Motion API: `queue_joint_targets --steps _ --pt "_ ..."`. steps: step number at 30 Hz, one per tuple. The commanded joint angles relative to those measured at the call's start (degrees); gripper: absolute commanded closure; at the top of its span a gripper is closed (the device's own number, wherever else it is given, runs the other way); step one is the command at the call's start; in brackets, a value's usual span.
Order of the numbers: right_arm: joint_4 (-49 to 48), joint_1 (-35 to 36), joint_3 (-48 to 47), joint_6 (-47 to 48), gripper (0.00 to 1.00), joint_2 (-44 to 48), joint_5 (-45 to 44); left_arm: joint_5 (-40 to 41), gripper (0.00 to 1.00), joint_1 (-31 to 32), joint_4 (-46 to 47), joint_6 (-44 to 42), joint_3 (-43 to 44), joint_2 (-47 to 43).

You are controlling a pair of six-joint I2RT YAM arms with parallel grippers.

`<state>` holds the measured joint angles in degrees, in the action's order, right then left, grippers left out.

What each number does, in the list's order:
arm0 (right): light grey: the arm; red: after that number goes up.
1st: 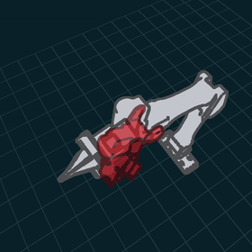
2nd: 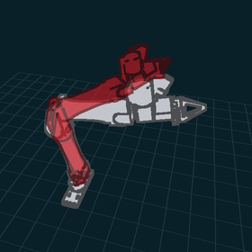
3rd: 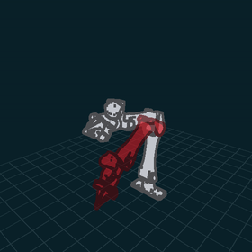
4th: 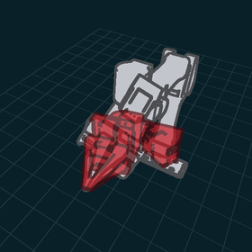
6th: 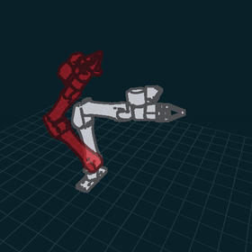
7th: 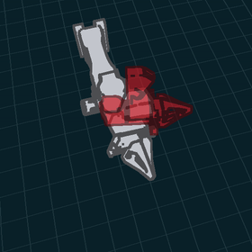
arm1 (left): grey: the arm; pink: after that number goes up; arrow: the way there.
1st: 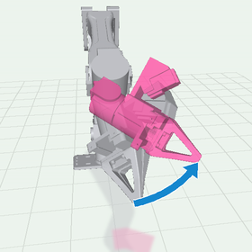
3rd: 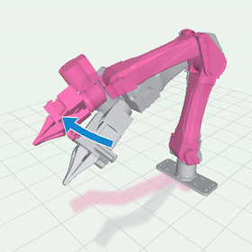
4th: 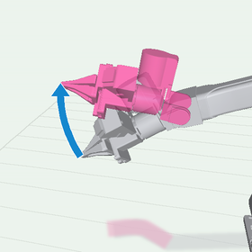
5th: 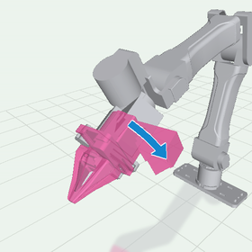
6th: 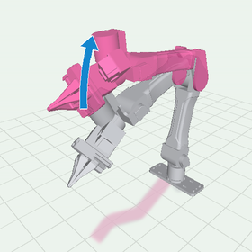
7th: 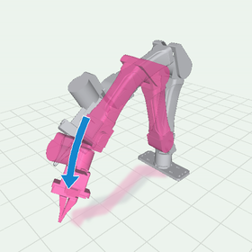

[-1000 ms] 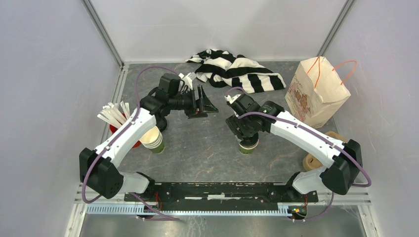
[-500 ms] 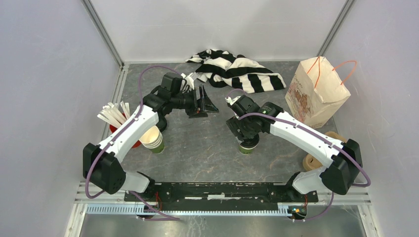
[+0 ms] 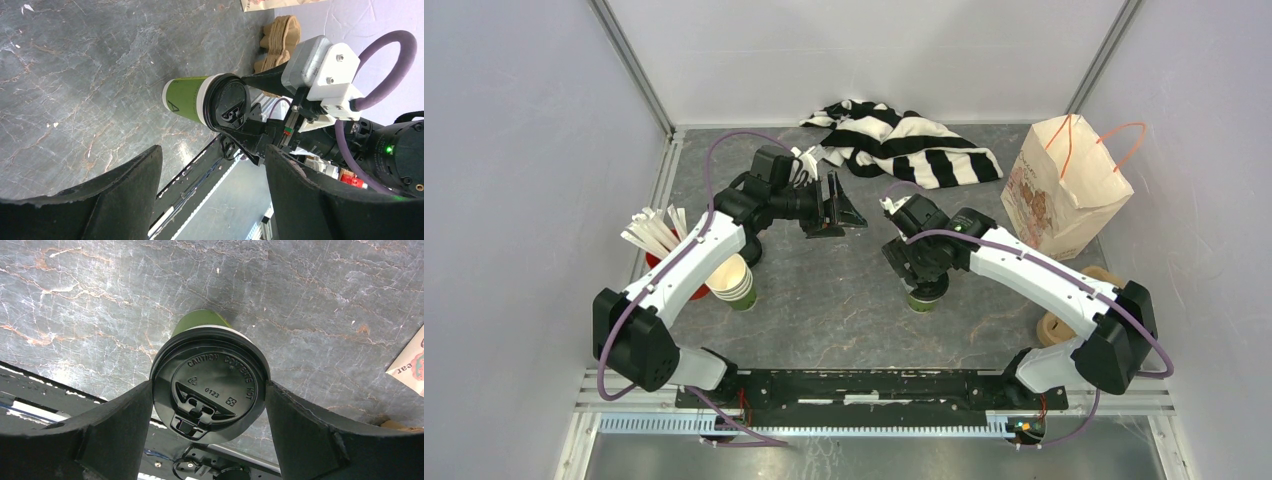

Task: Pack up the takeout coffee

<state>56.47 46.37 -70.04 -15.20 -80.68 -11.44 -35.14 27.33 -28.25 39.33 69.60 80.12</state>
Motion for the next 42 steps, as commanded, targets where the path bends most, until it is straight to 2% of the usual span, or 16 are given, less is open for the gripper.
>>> queue_joint_targets --steps 1,18,23,31,34,37,39,42 --pt "-1.08 -0.14 0.52 -1.06 0.14 0.08 -0.36 -1.98 0.19 -0.35 -0.17 -2.83 2.29 0.08" --pt "-4.01 -0.28 3.45 -1.47 0.1 1.49 -2.19 -2.68 0.18 -0.61 -1.2 -3.8 2.4 0.09" --pt "-1.71 -0.24 -0.02 -1.76 0.02 2.52 -1.28 -3.3 0.16 -0.61 -1.35 -4.0 2.51 0.19" --pt "2.63 -0.88 -6.54 -1.56 0.02 5.46 1.41 -5.09 0.13 0.18 -1.39 -1.8 3.01 3.09" --pt "0.33 -6.82 -2.95 -0.16 0.05 10.57 6.81 -5.03 0.17 2.67 -0.04 0.87 3.61 5.16" --pt "-8.09 -17.97 5.77 2.88 0.21 17.9 19.81 -5.06 0.24 5.62 5.84 6.99 0.75 7.42" --pt "-11.08 -23.79 9.16 4.1 0.28 20.19 25.8 -5.86 0.27 7.05 10.1 11.16 -1.22 8.89" --pt "-15.78 -32.7 14.61 3.55 0.28 22.12 36.09 -5.87 0.29 9.05 15.23 15.44 -1.95 11.01"
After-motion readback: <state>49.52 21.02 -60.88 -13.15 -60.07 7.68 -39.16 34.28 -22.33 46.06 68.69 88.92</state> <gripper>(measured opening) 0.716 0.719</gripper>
